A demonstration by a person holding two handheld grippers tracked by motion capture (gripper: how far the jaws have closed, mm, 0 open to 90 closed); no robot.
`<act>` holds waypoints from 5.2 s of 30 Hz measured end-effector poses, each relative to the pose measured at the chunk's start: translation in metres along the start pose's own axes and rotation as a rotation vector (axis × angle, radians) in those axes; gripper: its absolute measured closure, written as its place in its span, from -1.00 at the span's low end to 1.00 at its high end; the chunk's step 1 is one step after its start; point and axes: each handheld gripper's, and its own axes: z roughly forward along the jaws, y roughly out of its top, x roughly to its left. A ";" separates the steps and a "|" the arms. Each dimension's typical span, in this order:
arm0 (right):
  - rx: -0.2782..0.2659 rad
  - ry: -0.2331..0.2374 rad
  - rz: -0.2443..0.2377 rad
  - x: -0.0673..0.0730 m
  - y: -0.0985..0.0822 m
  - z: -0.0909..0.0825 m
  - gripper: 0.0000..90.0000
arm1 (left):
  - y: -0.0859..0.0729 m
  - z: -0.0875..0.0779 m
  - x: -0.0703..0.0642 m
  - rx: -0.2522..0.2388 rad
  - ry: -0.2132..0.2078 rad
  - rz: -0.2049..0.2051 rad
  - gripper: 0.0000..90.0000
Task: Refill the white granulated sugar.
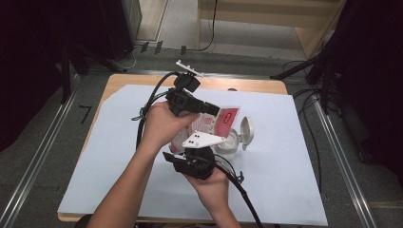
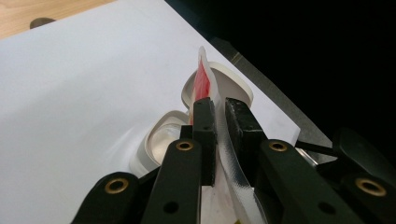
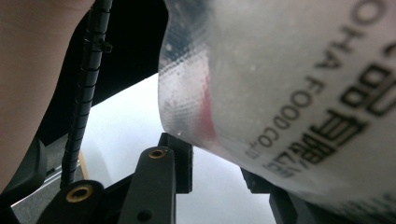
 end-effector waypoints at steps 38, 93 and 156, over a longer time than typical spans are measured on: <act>-0.052 -0.007 0.004 -0.008 0.006 -0.002 0.40 | 0.026 0.010 0.004 0.115 0.027 0.009 0.96; -0.078 -0.008 0.004 -0.006 0.000 -0.004 0.37 | 0.029 0.009 -0.002 0.161 0.062 0.078 0.99; -0.062 -0.029 -0.036 0.009 -0.025 0.015 0.33 | -0.014 -0.017 0.004 0.080 0.045 0.116 0.97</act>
